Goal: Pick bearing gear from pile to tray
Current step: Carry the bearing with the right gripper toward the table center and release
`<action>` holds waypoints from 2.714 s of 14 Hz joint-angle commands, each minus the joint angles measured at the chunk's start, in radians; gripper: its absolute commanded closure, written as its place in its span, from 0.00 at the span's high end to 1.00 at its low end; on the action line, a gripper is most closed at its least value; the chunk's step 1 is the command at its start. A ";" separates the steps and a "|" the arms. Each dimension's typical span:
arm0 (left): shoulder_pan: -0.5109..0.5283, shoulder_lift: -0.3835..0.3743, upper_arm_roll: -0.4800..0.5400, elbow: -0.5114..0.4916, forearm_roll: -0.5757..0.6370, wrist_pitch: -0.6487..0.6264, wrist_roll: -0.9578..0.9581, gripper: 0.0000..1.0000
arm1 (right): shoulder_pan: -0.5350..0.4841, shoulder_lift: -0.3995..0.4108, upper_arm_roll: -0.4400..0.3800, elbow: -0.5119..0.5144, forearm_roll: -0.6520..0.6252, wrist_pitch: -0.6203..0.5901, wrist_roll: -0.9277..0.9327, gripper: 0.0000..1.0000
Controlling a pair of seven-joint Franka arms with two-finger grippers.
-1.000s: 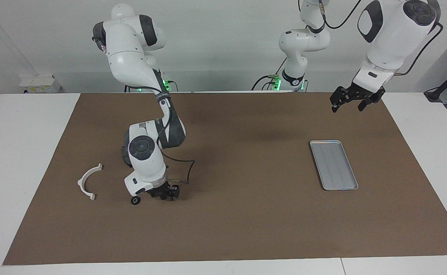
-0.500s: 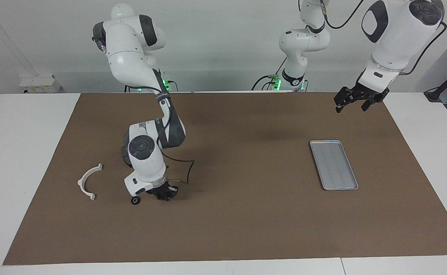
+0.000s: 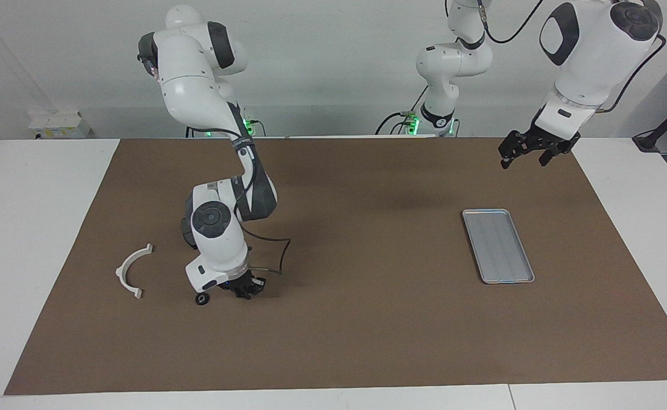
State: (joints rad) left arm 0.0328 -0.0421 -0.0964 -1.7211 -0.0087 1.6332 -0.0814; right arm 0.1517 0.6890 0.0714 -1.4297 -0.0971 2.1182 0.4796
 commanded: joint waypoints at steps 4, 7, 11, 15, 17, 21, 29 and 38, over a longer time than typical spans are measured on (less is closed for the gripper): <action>-0.007 -0.024 -0.003 -0.029 -0.025 0.033 -0.057 1.00 | 0.003 -0.143 0.100 0.161 0.022 -0.464 0.025 0.00; -0.011 -0.022 -0.008 -0.029 -0.025 0.043 -0.077 1.00 | 0.058 -0.169 0.201 0.270 0.091 -0.599 0.357 0.00; -0.024 -0.024 -0.011 -0.032 -0.025 0.050 -0.095 1.00 | 0.265 -0.152 0.220 0.293 0.083 -0.479 0.799 0.00; -0.025 -0.030 -0.009 -0.049 -0.025 0.050 -0.097 1.00 | 0.385 -0.082 0.215 0.253 0.021 -0.347 0.970 0.00; -0.024 -0.039 -0.009 -0.067 -0.025 0.065 -0.095 1.00 | 0.440 0.009 0.214 0.256 -0.083 -0.273 1.048 0.00; -0.016 -0.058 -0.009 -0.115 -0.025 0.106 -0.097 1.00 | 0.428 0.060 0.206 0.160 -0.127 -0.069 1.071 0.00; -0.016 -0.065 -0.009 -0.141 -0.025 0.139 -0.116 1.00 | 0.414 0.084 0.208 0.120 -0.170 -0.023 1.070 0.00; -0.028 -0.056 -0.011 -0.146 -0.057 0.149 -0.145 1.00 | 0.336 0.054 0.217 0.239 -0.165 -0.288 0.957 1.00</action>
State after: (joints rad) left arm 0.0176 -0.0707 -0.1136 -1.8249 -0.0404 1.7495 -0.1977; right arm 0.5567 0.7776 0.2646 -1.2361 -0.2524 1.9273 1.5191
